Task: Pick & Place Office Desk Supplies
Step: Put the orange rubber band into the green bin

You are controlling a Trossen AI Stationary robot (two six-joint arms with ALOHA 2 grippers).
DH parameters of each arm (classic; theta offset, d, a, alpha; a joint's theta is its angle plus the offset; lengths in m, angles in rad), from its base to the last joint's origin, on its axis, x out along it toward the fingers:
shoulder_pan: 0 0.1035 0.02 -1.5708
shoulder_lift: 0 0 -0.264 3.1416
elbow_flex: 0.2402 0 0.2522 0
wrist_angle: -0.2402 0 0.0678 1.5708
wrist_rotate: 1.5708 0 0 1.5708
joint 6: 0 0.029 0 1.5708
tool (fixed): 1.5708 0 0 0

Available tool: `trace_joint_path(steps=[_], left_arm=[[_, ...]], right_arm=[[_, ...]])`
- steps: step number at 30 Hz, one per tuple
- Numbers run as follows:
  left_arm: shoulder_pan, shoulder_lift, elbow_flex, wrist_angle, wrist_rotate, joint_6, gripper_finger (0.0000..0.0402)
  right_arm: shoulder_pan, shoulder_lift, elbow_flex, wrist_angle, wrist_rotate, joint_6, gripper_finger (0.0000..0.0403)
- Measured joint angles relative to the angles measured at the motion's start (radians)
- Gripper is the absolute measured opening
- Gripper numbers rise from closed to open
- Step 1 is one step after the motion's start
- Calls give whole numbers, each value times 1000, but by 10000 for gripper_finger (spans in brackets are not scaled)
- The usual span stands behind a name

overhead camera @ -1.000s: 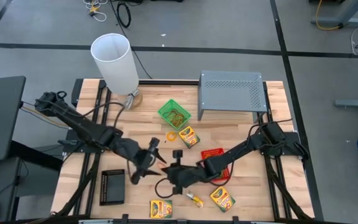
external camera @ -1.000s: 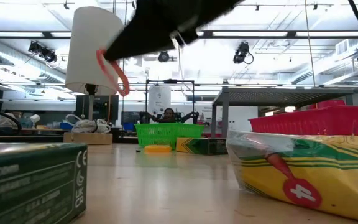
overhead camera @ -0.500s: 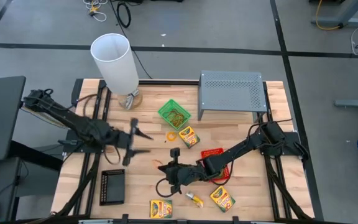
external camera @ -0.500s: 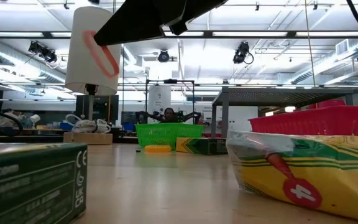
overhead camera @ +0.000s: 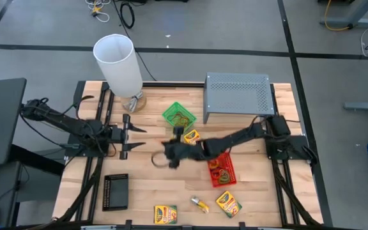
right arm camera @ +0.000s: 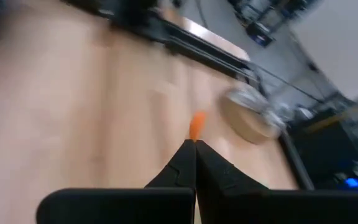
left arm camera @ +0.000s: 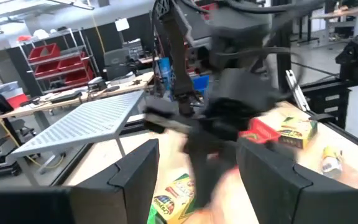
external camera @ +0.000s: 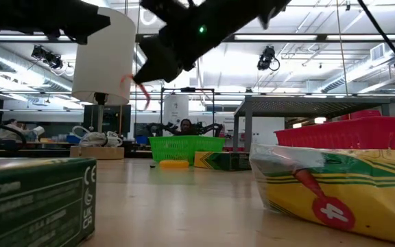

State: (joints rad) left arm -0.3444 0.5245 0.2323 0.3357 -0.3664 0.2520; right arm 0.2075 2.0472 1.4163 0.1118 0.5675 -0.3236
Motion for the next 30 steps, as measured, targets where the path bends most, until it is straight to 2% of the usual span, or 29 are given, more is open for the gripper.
trace_joint_path(steps=[5, 10, 16, 20, 22, 26, 30], left_arm=[[14, 1, -8, -5, 0, 9, 220], [30, 6, -8, -14, -6, 25, 220], [69, 6, -8, -13, -37, 25, 220], [110, 6, -8, -37, -59, 36, 220], [137, 6, -8, -50, -58, 28, 220], [188, 6, -8, -88, -16, -12, 220], [235, 38, -8, -98, 51, -67, 220]], right_arm=[[-105, -46, 1, -99, 42, 1, 0], [-203, -71, 1, -198, 31, 16, 0], [-320, -73, 0, -347, -136, 98, 0], [-365, -73, 0, -372, -203, 99, 0], [-379, -73, 0, -384, -277, 97, 0], [-411, -71, 0, -435, -422, 108, 0], [-430, -68, 0, -474, -439, 110, 0]])
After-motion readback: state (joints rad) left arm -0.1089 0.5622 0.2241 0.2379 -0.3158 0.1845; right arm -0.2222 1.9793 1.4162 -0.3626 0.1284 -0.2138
